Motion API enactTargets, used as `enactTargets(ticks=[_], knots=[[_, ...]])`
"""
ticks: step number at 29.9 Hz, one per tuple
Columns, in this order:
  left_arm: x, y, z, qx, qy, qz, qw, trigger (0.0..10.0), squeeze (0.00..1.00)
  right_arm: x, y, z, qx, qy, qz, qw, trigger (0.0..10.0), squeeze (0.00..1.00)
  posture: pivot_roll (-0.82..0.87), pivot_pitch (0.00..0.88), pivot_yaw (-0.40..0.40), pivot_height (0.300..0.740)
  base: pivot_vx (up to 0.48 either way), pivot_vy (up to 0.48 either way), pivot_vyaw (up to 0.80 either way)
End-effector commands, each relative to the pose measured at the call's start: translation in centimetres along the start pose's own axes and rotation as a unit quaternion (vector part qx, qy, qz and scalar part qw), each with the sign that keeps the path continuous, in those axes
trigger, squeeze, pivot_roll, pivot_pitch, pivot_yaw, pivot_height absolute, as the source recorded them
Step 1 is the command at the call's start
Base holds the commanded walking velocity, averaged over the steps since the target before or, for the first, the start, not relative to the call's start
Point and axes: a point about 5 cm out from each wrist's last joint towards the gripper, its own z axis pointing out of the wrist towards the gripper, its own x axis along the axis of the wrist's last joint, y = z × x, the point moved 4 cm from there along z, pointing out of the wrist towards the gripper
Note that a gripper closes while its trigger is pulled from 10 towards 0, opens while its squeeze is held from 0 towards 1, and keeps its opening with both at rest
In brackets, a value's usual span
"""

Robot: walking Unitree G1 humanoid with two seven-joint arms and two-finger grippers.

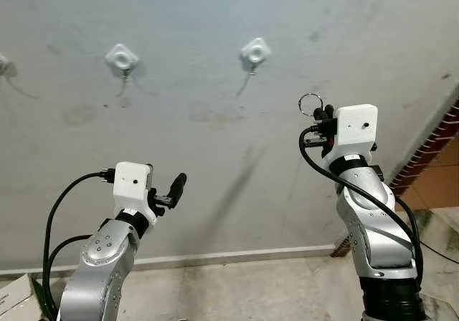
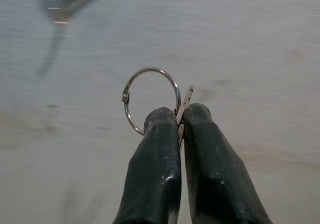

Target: Hang keys on a hook

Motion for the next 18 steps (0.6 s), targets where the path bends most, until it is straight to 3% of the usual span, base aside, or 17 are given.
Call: enactTargets(ticks=[1,18], knots=[[0.7,-0.3,0.0,0.005,0.008,0.002,1.0,10.0,0.0,0.6,0.0,-0.1,0.0,0.008,-0.001,1.0,10.0,0.0,0.03,0.019,0.017,0.74,0.0,0.356,0.0],[0.3,0.0,0.2,0.003,-0.005,0.0,1.0,10.0,0.0,-0.5,0.8,0.2,-0.013,-0.009,-0.005,1.0,10.0,0.0,0.05,0.024,-0.002,0.74,0.0,0.4,0.0]])
